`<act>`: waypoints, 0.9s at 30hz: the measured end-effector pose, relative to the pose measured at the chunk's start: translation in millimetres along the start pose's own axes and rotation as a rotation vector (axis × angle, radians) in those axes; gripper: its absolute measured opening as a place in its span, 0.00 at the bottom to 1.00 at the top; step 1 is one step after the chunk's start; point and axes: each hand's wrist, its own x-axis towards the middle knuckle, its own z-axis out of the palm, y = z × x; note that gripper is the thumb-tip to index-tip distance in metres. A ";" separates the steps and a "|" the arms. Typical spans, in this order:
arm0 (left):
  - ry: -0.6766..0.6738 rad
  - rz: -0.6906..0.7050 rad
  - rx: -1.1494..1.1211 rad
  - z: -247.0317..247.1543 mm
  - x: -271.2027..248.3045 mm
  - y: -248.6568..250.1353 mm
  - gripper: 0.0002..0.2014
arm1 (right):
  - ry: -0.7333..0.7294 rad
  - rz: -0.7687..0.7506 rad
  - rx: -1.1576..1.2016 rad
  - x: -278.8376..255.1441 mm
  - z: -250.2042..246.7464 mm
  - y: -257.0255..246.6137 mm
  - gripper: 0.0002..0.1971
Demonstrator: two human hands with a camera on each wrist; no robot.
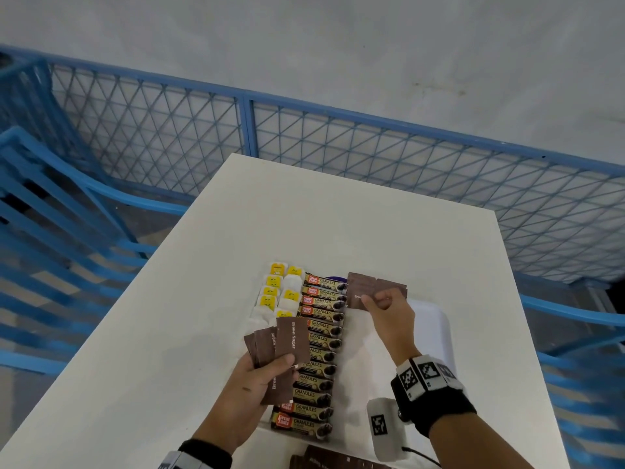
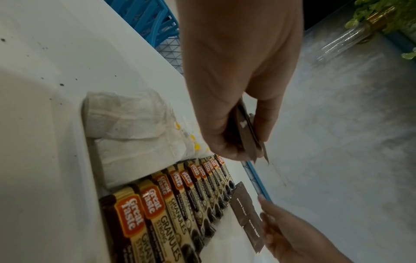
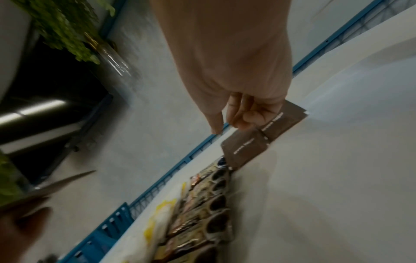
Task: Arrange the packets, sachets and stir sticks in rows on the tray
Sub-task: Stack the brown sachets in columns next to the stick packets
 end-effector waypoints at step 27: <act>0.105 -0.056 0.003 7.7 -6.0 -3.5 0.12 | -0.731 0.087 0.455 -89.9 -18.3 -30.0 0.09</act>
